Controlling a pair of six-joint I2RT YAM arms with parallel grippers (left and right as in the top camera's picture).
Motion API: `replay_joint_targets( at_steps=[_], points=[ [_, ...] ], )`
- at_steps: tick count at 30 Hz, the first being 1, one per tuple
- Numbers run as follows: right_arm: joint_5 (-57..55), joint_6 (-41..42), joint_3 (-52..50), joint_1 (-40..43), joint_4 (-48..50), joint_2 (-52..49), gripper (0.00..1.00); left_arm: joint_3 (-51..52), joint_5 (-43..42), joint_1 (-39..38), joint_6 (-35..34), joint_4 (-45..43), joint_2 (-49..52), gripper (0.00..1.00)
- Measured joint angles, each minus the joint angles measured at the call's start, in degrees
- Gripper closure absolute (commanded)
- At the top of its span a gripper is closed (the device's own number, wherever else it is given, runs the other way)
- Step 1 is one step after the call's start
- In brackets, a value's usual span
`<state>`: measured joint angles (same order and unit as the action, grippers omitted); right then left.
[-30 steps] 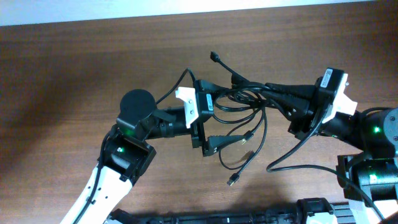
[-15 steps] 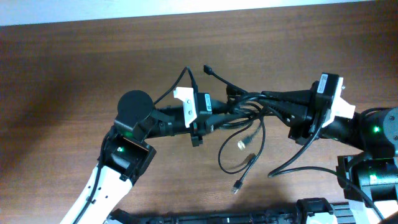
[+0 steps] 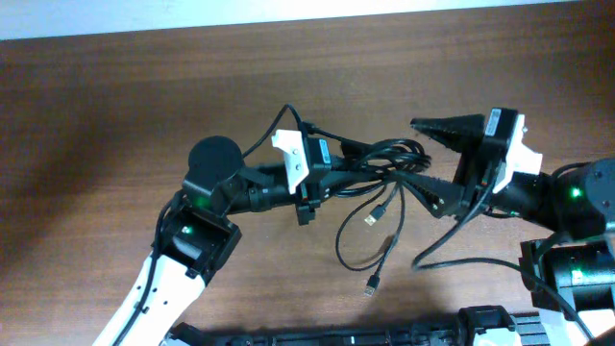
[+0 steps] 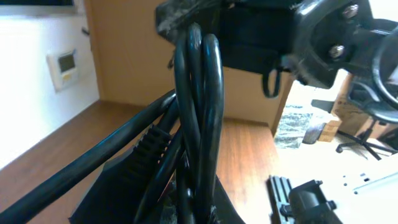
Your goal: Untangle cables
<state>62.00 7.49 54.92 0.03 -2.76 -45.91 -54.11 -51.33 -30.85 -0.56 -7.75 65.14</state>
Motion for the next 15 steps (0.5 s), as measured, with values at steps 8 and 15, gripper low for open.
replay_joint_targets(
  at_steps=[8, 15],
  points=[
    [-3.9, -3.3, 0.0, 0.0, -8.3, -0.1, 0.22, 0.0, 1.0, 7.4, -6.2, 2.7, 0.0, 1.00],
    [-4.1, -7.8, 0.0, 0.0, -12.3, -0.1, 0.24, 0.0, -1.2, 8.0, -8.1, 1.9, 0.0, 1.00]
  ],
)
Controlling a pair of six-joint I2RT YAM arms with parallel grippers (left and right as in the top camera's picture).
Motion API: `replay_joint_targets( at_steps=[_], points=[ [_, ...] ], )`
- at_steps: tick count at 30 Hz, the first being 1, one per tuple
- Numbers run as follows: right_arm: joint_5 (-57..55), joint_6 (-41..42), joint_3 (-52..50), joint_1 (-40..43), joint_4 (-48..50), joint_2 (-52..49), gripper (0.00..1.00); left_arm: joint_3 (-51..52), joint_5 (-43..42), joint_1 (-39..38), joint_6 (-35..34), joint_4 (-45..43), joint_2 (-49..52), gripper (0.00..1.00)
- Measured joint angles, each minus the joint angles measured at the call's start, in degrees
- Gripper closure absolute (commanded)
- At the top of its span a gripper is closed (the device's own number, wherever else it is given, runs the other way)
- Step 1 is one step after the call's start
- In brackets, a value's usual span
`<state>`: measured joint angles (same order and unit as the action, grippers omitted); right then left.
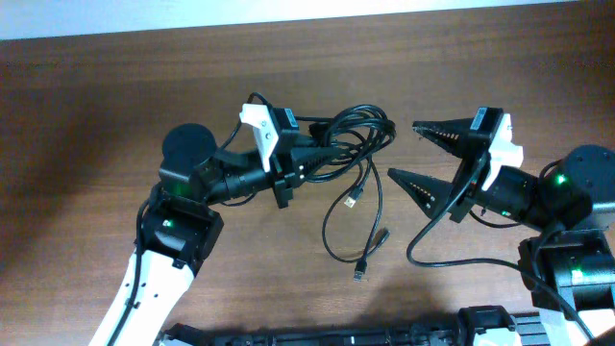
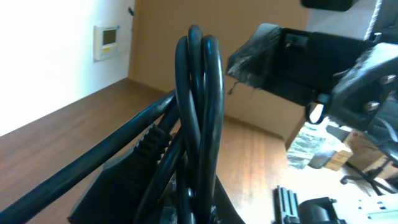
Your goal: Untangle cables
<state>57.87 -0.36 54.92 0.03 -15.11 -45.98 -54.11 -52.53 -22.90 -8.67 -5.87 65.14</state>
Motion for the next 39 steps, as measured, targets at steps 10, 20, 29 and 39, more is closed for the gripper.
replay_joint_targets(
  at_steps=[10, 20, 29, 39],
  points=[
    [-1.5, -8.5, 0.0, 0.0, -1.4, -0.2, 0.44, 0.0, -5.7, 0.0, -0.4, -4.3, 0.0, 1.00],
    [-1.8, -9.9, 0.0, 0.0, -1.6, -3.4, 0.65, 0.0, -6.8, 0.0, -0.4, -5.1, 0.0, 1.00],
    [-0.5, -10.1, 0.0, 0.0, -0.9, -3.5, 0.67, 0.0, -6.9, 0.0, -0.4, -5.1, 0.0, 1.00],
    [4.1, -10.1, 0.0, 0.0, -0.4, -3.5, 0.96, 0.0, -6.9, 0.1, -0.6, -4.8, 0.0, 1.00]
  ],
)
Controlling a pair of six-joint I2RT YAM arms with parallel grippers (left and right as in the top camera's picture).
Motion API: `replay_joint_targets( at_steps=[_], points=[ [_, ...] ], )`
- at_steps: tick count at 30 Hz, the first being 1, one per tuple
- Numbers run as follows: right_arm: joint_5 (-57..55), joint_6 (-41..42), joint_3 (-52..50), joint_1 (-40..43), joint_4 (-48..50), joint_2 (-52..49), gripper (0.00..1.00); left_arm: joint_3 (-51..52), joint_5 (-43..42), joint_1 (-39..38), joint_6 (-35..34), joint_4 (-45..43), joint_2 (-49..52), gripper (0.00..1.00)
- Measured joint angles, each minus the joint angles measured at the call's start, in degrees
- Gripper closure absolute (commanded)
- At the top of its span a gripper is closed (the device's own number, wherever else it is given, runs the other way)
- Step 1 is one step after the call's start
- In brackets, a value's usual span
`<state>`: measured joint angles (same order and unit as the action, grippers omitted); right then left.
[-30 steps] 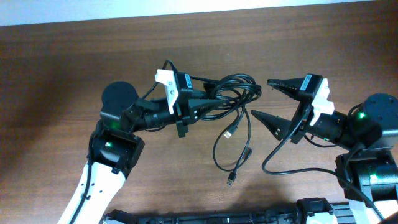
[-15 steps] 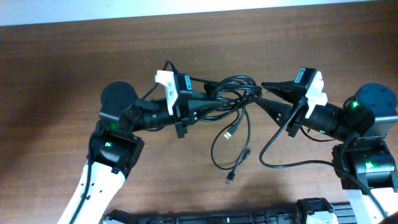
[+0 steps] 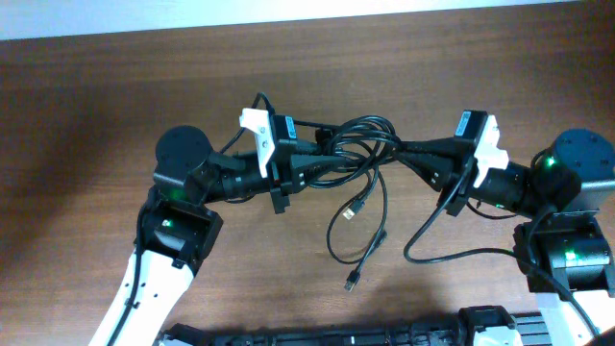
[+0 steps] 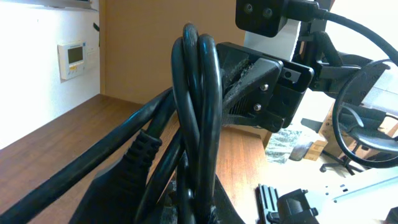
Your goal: Untangle cables
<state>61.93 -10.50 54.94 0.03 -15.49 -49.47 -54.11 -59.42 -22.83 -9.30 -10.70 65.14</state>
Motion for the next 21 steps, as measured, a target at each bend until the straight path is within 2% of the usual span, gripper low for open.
replay_joint_targets(
  at_steps=[7, 13, 16, 21],
  points=[
    [0.1, 0.3, 0.0, 0.0, -2.2, 0.0, 0.96, 0.0, 0.9, 0.0, 0.0, 1.3, 0.0, 1.00],
    [0.0, 1.2, 0.0, 0.0, -3.4, -1.0, 0.96, 0.0, 10.8, -0.6, -1.3, 9.5, -0.2, 1.00],
    [-0.1, 1.3, -0.1, 0.0, -3.5, -1.4, 0.96, -0.1, 15.8, -1.1, -5.1, 12.2, -0.7, 1.00],
    [-0.4, 1.4, -0.1, 0.0, -3.5, -1.4, 0.96, -0.1, 19.4, -1.3, -11.2, 12.3, -0.8, 1.00]
  ],
)
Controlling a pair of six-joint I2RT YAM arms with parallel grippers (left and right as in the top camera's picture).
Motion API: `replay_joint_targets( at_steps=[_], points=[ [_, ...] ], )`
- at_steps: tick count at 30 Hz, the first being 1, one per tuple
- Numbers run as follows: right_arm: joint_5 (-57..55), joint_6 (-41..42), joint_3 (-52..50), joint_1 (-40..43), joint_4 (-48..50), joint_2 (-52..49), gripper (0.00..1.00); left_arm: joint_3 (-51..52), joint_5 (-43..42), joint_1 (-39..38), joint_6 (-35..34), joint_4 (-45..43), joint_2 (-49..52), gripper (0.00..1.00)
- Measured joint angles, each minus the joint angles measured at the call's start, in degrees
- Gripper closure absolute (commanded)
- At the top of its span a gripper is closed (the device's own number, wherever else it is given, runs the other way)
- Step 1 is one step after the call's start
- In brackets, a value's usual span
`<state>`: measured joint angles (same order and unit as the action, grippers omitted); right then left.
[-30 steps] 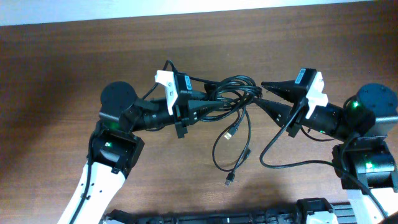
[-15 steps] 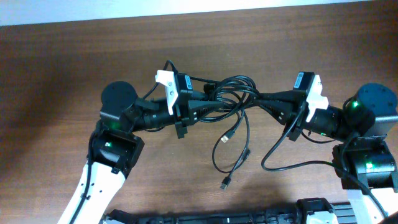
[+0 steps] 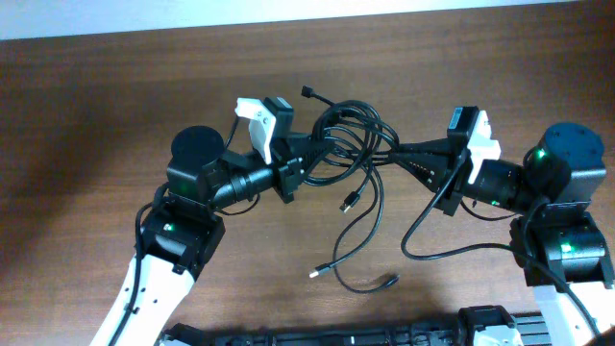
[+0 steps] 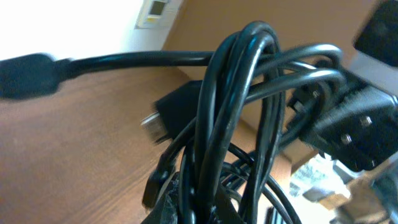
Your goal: Untangle cables
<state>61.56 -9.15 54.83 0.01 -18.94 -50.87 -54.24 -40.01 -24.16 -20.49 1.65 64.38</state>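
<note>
A tangle of black cables (image 3: pixel 352 135) hangs between my two grippers over the brown table (image 3: pixel 106 106). On its left side my left gripper (image 3: pixel 306 161) is shut on several strands. In the left wrist view the loops (image 4: pixel 249 93) rise straight out of that gripper (image 4: pixel 202 208). From the right, my right gripper (image 3: pixel 405 160) is shut on a strand of the same tangle. Loose ends trail down: a USB plug (image 3: pixel 348 203), a second plug (image 3: pixel 317 273) and a cable tip (image 3: pixel 392 281). A small plug (image 3: pixel 306 91) sticks out at the top.
A long loop of cable (image 3: pixel 437 245) sags from the right gripper toward the right arm's base. Black equipment (image 3: pixel 480 327) lines the table's front edge. The white wall runs behind the table's far edge.
The left gripper has turned and shifted a little right with the tangle. The loose ends have spread lower and to the left, and a small plug now pokes out on top. The right gripper stays shut.
My left gripper held the tangle throughout. The right gripper was first open around the tangle's right side, then open and apart from it after the tangle moved left. Then it was shut on a strand, and now the loose ends hang more spread out.
</note>
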Motion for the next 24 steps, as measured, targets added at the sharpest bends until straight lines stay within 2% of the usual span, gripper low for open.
replay_joint_targets(
  at_steps=[15, 16, 18, 19, 22, 24],
  points=[
    [0.5, 0.2, 0.0, 0.0, 0.0, 0.3, 0.96, 0.0, 13.0, 0.4, -30.1, -0.8, 0.2, 1.00],
    [0.5, 0.2, 0.0, 0.0, 0.0, 0.3, 0.92, 0.0, 13.0, 0.4, -30.4, -0.8, 0.2, 1.00],
    [0.6, 0.2, 0.0, 0.0, 0.1, 0.3, 0.72, 0.0, 13.9, 0.4, -33.5, -0.7, 0.2, 1.00],
    [0.7, 0.0, 0.0, 0.0, 0.2, 0.3, 0.66, 0.0, 14.4, 0.5, -33.9, -0.5, 0.2, 1.00],
    [1.4, 0.2, 0.0, 0.0, 0.2, 0.7, 0.39, 0.0, 15.7, 1.1, -33.5, -0.1, 0.5, 1.00],
    [1.4, 0.3, 0.0, 0.0, 0.1, 0.8, 0.33, 0.0, 16.3, 1.3, -32.2, 0.3, 0.6, 1.00]
  ],
)
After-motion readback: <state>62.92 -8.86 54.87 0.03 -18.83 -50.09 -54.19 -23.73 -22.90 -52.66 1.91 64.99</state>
